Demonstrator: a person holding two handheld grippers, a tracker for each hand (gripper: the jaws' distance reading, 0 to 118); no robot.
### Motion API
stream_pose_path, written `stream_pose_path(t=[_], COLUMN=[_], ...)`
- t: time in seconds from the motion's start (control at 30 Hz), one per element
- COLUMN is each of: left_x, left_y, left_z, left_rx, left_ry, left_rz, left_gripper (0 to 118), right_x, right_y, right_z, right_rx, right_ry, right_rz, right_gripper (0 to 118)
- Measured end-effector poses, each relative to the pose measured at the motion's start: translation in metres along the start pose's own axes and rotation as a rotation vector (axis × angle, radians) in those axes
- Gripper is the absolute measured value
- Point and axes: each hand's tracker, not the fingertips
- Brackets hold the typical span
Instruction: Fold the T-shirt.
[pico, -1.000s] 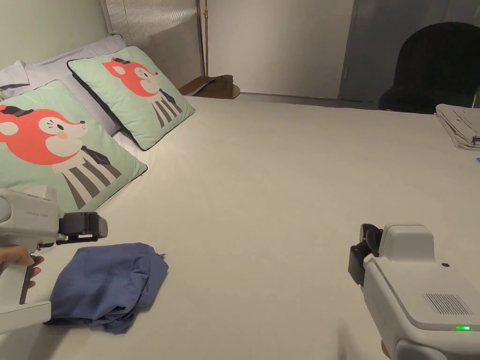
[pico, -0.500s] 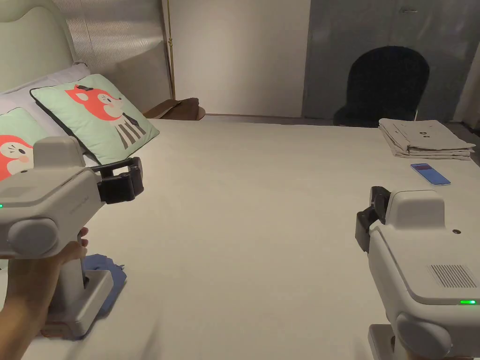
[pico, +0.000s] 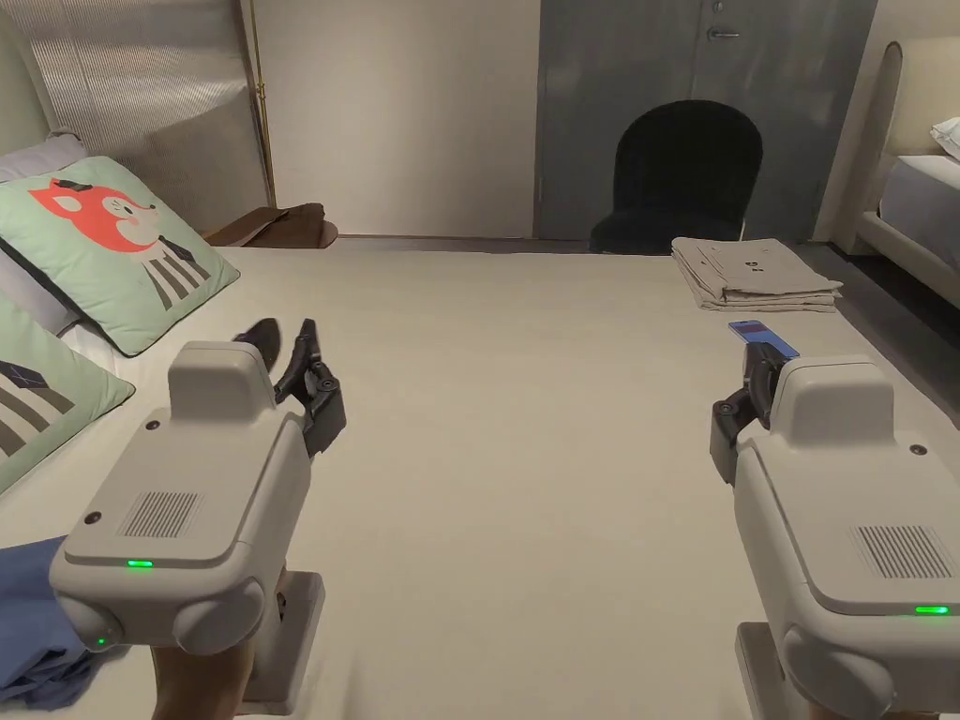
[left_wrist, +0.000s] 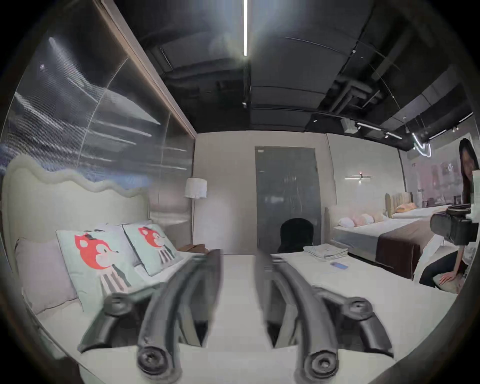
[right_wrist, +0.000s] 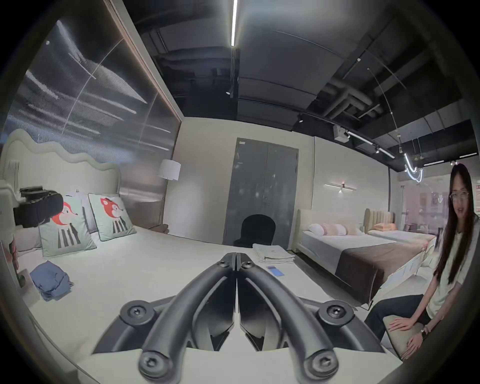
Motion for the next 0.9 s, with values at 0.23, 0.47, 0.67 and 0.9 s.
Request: stream_pose_path(t=[0.23,0.47,0.67,0.9], left_x=[0.011,0.017,0.016,0.015], left_y=[-0.009,-0.007,-0.006,-0.005], left_z=[0.005,0.006,0.006,0.008], left_rx=[-0.030,-0.027,-0.028,-0.031], left_ry=[-0.051,-0.061,-0.065,-0.064], left_rz=[-0.015,-0.032,-0.036,-0.038], left_gripper=[0,0,0,0], right_x=[0.002,0.001,0.000,0.000], right_y=[-0.002,-0.002,-0.001,0.001], right_z=[0.001,0.002,0.003,0.003], right_rx=[0.000,-0.005,-0.004,-0.002], right_ry=[-0.009,-0.006,-0.005,-0.008], right_rz=[-0.007,-0.010,-0.007,-0.006], right_gripper=[0,0,0,0])
